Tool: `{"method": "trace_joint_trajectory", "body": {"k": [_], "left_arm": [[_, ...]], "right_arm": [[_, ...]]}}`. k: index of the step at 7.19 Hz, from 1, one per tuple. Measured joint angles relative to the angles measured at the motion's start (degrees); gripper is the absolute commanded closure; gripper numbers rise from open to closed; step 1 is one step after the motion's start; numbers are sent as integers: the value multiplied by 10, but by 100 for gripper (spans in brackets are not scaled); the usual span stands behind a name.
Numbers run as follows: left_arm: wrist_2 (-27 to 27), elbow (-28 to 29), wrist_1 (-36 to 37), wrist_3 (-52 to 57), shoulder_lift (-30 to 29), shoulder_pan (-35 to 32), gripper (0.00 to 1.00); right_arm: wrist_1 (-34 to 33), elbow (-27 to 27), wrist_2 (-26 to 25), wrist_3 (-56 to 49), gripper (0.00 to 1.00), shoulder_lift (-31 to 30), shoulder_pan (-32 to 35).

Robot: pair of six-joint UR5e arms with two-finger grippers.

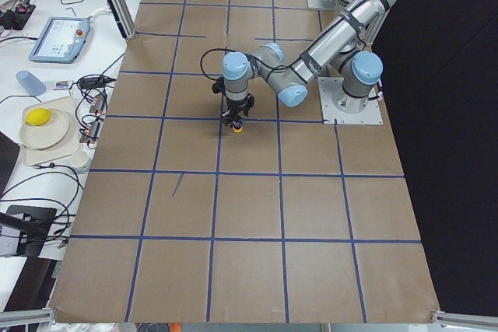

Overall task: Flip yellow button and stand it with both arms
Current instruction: 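Close the left gripper on the black body of the yellow-capped button, then lift the button with the left gripper while the right arm swings over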

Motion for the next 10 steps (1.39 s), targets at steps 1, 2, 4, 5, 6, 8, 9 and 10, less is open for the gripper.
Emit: {"method": "trace_joint_trajectory", "body": {"k": [1, 2, 4, 5, 6, 8, 9, 10], "left_arm": [[-1, -1, 1, 2, -2, -1, 71], [-1, -1, 2, 3, -4, -1, 83], [-10, 3, 4, 5, -6, -2, 87], [-43, 5, 3, 7, -6, -3, 87], [-110, 6, 0, 11, -2, -7, 87], [-276, 3, -7, 51, 8, -34, 87], [-361, 0, -15, 63, 7, -57, 87], [-444, -8, -28, 69, 7, -83, 87]], "right_arm": [[0, 0, 0, 0, 0, 0, 0], [1, 0, 0, 0, 0, 0, 0], [1, 0, -1, -1, 0, 1, 0], [1, 0, -1, -1, 0, 2, -1], [0, 0, 0, -1, 0, 3, -2], [0, -2, 1, 0, 0, 5, -5], [0, -3, 4, 8, 0, 8, -6], [0, -8, 7, 41, 0, 14, -7]]}}
